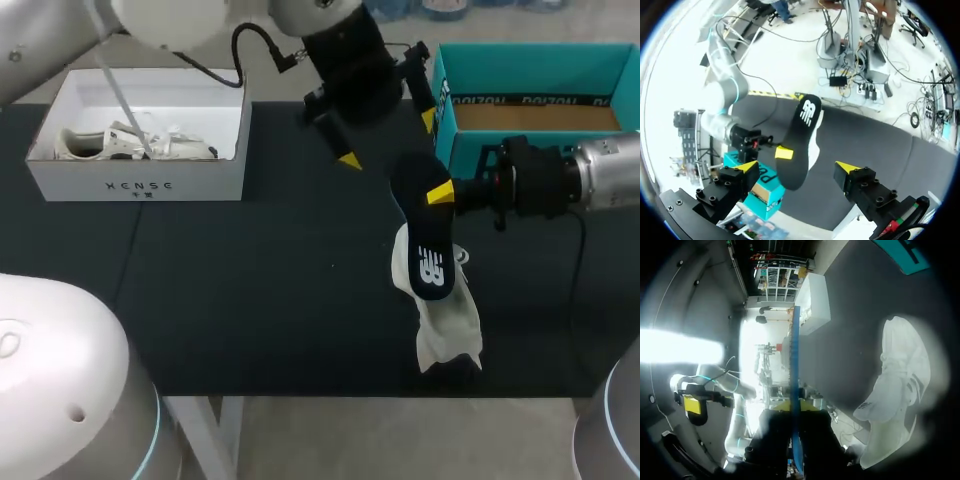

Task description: Take the shoe out of the shoebox, open the shoe tongue, remove and reinsert the insole, then place the shoe into the shoebox

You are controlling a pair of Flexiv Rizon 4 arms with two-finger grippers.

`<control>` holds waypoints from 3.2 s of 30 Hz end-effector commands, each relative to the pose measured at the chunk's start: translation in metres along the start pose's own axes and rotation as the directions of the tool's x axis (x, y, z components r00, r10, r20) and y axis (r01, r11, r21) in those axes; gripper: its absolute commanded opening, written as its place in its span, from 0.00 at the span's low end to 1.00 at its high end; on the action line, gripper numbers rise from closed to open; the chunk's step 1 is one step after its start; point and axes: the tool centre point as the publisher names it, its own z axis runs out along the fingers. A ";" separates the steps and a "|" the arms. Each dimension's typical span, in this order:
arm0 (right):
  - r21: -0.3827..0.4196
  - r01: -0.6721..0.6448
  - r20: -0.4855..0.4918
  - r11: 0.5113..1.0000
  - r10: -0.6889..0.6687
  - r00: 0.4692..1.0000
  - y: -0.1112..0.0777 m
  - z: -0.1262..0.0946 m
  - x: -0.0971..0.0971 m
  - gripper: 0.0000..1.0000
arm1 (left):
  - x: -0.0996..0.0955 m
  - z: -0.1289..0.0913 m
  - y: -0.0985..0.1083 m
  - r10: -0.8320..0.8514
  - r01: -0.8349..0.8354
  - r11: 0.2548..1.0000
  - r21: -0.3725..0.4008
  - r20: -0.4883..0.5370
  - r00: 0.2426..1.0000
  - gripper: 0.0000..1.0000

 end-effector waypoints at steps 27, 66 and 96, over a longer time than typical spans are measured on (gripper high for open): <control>-0.002 -0.001 0.001 1.000 0.001 1.000 -0.001 0.001 0.000 0.00 | 0.080 0.034 0.004 -0.008 -0.084 0.994 0.069 0.817 0.576 1.00; -0.002 -0.001 0.001 1.000 0.001 1.000 -0.001 0.001 0.000 0.00 | 0.021 0.137 0.018 -0.013 -0.094 0.992 0.080 0.822 0.569 1.00; -0.002 -0.001 0.001 1.000 0.001 1.000 -0.001 0.001 0.000 0.00 | 0.021 0.149 0.022 0.008 -0.109 0.992 0.061 0.838 0.546 0.79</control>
